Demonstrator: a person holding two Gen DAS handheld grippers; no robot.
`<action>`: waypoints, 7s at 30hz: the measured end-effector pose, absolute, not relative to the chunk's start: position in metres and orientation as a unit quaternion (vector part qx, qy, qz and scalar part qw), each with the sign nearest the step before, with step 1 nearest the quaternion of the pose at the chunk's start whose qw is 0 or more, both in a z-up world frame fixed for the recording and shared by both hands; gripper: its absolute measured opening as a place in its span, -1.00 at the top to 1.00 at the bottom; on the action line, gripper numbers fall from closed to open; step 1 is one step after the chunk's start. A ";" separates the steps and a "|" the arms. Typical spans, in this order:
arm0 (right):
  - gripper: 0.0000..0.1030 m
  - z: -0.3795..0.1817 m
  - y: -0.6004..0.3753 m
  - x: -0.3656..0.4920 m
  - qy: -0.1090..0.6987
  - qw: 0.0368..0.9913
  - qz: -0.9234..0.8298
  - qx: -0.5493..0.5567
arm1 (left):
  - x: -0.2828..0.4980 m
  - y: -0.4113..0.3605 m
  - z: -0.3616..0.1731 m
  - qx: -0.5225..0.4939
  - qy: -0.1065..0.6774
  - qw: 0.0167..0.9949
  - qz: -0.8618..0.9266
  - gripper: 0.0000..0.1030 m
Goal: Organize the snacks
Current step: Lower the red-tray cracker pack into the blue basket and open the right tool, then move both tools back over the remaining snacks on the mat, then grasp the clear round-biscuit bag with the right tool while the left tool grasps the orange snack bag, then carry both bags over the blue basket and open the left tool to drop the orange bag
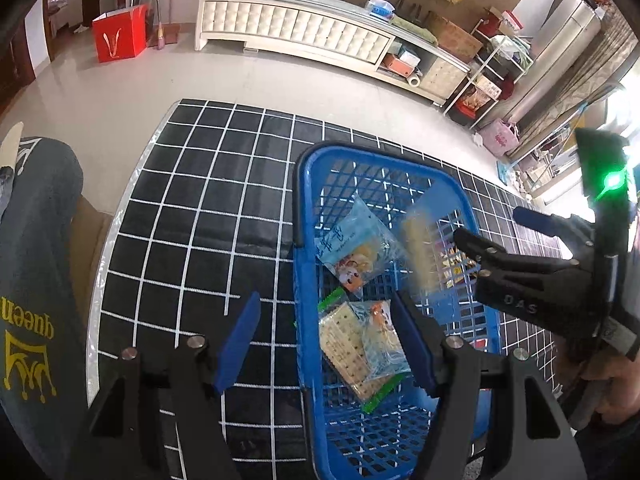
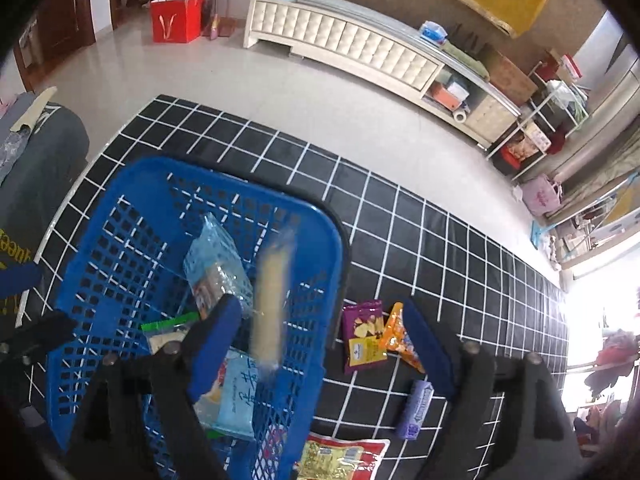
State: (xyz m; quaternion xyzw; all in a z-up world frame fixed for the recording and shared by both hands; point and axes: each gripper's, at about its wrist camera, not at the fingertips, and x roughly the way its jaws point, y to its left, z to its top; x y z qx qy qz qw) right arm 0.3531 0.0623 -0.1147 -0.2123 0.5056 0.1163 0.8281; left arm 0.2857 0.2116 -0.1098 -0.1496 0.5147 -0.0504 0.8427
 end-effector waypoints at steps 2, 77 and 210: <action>-0.67 -0.109 0.058 0.349 0.505 0.830 0.120 -0.206 | 0.279 0.206 -0.104 -0.146 0.512 0.845 -0.051 -0.26; -0.67 -0.200 -0.201 0.410 0.584 0.783 0.184 -0.109 | 0.334 -0.080 -0.163 -0.011 0.527 0.847 -0.071 -0.58; -0.09 -0.067 -0.004 0.277 0.496 0.815 0.274 -0.120 | 0.253 0.130 -0.068 0.043 0.474 0.877 -0.065 0.79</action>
